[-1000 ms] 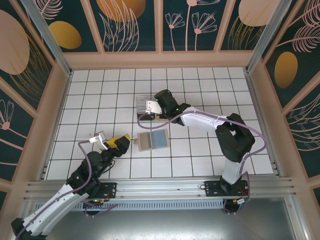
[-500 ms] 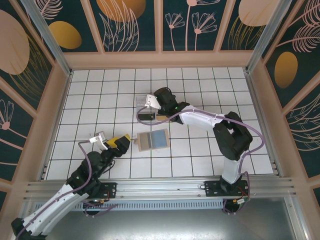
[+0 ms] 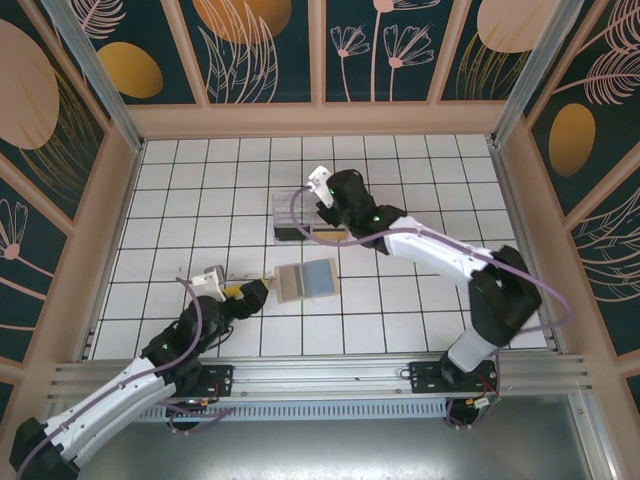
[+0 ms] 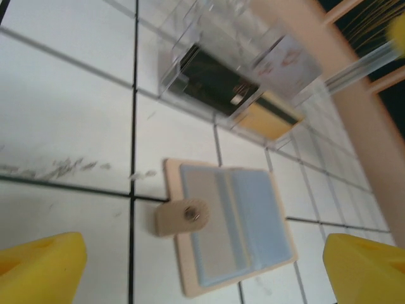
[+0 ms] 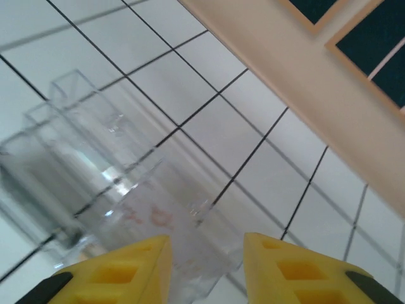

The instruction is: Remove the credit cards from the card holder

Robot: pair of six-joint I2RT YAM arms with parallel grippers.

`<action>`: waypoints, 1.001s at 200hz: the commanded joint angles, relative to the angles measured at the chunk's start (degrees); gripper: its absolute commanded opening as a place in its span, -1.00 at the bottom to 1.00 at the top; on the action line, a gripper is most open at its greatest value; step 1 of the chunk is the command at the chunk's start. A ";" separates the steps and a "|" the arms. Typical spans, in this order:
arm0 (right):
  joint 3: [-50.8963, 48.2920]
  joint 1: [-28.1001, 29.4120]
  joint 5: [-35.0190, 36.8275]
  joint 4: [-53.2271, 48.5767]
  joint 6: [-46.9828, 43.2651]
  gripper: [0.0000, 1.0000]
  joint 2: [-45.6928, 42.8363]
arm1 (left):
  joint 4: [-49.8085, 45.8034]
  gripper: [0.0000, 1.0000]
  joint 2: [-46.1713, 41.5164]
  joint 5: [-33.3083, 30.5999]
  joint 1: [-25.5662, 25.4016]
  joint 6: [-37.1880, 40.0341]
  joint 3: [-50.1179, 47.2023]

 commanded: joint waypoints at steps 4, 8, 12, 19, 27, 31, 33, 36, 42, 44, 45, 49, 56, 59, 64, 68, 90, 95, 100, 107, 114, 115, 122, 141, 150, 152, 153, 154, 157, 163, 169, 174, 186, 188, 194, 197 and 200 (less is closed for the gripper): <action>-8.10 0.42 -4.37 0.71 21.28 -0.27 -6.14 | 3.07 0.79 6.67 4.91 0.44 -0.88 2.23; -9.11 0.42 -4.46 0.55 23.25 -0.26 -6.79 | 3.36 0.76 7.93 5.37 0.40 -1.10 2.73; -10.24 0.50 -4.67 0.50 24.91 -0.26 -7.39 | 3.56 0.73 9.18 5.79 0.44 -1.26 3.24; -12.28 0.51 -5.18 0.71 27.69 -0.27 -8.48 | 4.04 0.67 11.38 6.48 0.46 -1.60 4.00; -14.56 0.64 -6.14 1.16 30.40 -0.28 -9.53 | 5.05 0.58 13.78 7.84 0.44 -1.90 4.88; -15.93 0.75 -6.61 1.47 31.78 -0.28 -10.01 | 5.54 0.53 14.92 8.30 0.40 -2.11 5.33; -16.51 0.76 -6.90 1.73 32.42 -0.29 -10.23 | 5.79 0.51 15.49 8.54 0.40 -2.27 5.54; -17.43 0.77 -7.31 2.13 33.35 -0.29 -10.58 | 6.15 0.46 16.32 8.97 0.40 -2.54 5.88; -19.46 0.92 -8.26 3.14 35.15 -0.30 -11.35 | 6.77 0.37 17.90 9.61 0.40 -2.93 6.38; -20.12 0.94 -8.56 3.42 35.77 -0.30 -11.51 | 6.95 0.35 18.42 9.79 0.40 -3.16 6.58; -20.45 0.94 -8.76 3.63 36.06 -0.30 -11.69 | 7.04 0.33 18.65 9.84 0.44 -3.24 6.68; -21.71 1.07 -9.55 4.51 37.03 -0.31 -12.11 | 7.44 0.26 19.69 10.15 0.39 -3.39 7.15; -23.91 1.33 -10.63 6.05 38.50 -0.31 -12.89 | 8.19 0.16 21.39 10.72 0.31 -3.66 7.64; -24.74 1.45 -10.89 6.71 39.07 -0.32 -13.22 | 8.45 0.12 22.27 10.80 0.31 -3.79 7.90; -26.22 1.71 -11.22 7.66 40.20 -0.33 -13.75 | 8.57 0.03 23.54 10.80 0.37 -3.93 8.32; -27.09 1.86 -11.37 8.20 41.32 -0.34 -14.06 | 8.67 -0.03 24.55 10.76 0.31 -3.98 8.67; -30.26 2.07 -14.09 9.83 46.10 -0.42 -14.05 | 10.12 -0.14 29.57 11.10 0.18 -4.62 10.48; -30.74 2.24 -14.62 10.46 46.59 -0.44 -13.83 | 10.64 -0.20 30.54 11.24 0.06 -4.71 10.83; -31.24 2.56 -14.75 11.06 46.87 -0.44 -13.57 | 10.89 -0.22 31.42 11.30 -0.11 -4.73 11.42; -31.73 3.02 -14.71 11.80 47.44 -0.44 -13.11 | 10.99 -0.23 32.83 11.21 -0.41 -4.66 12.29; -32.13 3.38 -14.68 12.53 48.05 -0.44 -12.53 | 11.00 -0.23 34.45 11.09 -0.75 -4.51 13.25; -32.17 3.39 -14.72 12.58 48.14 -0.44 -12.42 | 11.00 -0.23 34.66 11.06 -0.84 -4.45 13.36; -32.33 3.70 -14.72 13.02 48.62 -0.44 -11.65 | 10.92 -0.23 36.25 10.92 -1.24 -4.18 14.22; -32.38 4.22 -16.16 13.93 49.10 -0.45 -8.99 | 10.82 -0.24 40.48 10.38 -2.22 -3.69 16.19; -32.34 4.53 -16.16 14.57 49.19 -0.46 -7.96 | 10.65 -0.25 42.13 10.17 -2.49 -3.57 16.85; -32.35 4.54 -16.23 14.74 49.19 -0.46 -7.66 | 10.65 -0.26 42.45 10.15 -2.57 -3.58 16.95; -32.32 4.59 -16.28 14.87 49.19 -0.46 -7.52 | 10.65 -0.26 42.62 10.19 -2.58 -3.54 17.01; -32.35 4.57 -16.36 14.89 49.19 -0.46 -7.40 | 10.60 -0.26 42.75 10.17 -2.54 -3.52 17.04; -32.29 4.63 -16.47 15.10 49.19 -0.46 -7.04 | 10.66 -0.26 43.08 10.16 -2.66 -3.44 17.25; -32.21 4.75 -16.82 15.38 49.19 -0.46 -6.31 | 10.80 -0.26 43.82 10.23 -2.79 -3.42 17.40; -32.12 4.81 -17.11 15.60 49.19 -0.46 -5.61 | 11.02 -0.26 44.37 10.23 -2.94 -3.37 17.58; -31.99 4.88 -17.26 15.70 49.19 -0.46 -5.08 | 11.08 -0.25 44.81 10.24 -2.98 -3.33 17.66; -31.69 4.99 -17.39 15.62 49.06 -0.49 -3.95 | 10.73 -0.25 45.49 9.91 -3.07 -3.16 17.94; -31.68 4.99 -17.40 15.59 49.02 -0.49 -3.80 | 10.73 -0.25 45.57 9.84 -3.11 -3.11 17.99; -31.59 5.08 -17.40 15.57 49.01 -0.51 -3.40 | 10.73 -0.26 45.91 9.80 -3.11 -3.06 18.06; -31.53 5.08 -17.41 15.65 49.01 -0.52 -3.27 | 10.81 -0.26 46.09 9.78 -3.11 -2.94 18.04; -31.58 5.11 -17.47 15.77 49.01 -0.53 -3.01 | 10.93 -0.27 46.23 9.79 -3.12 -2.89 18.08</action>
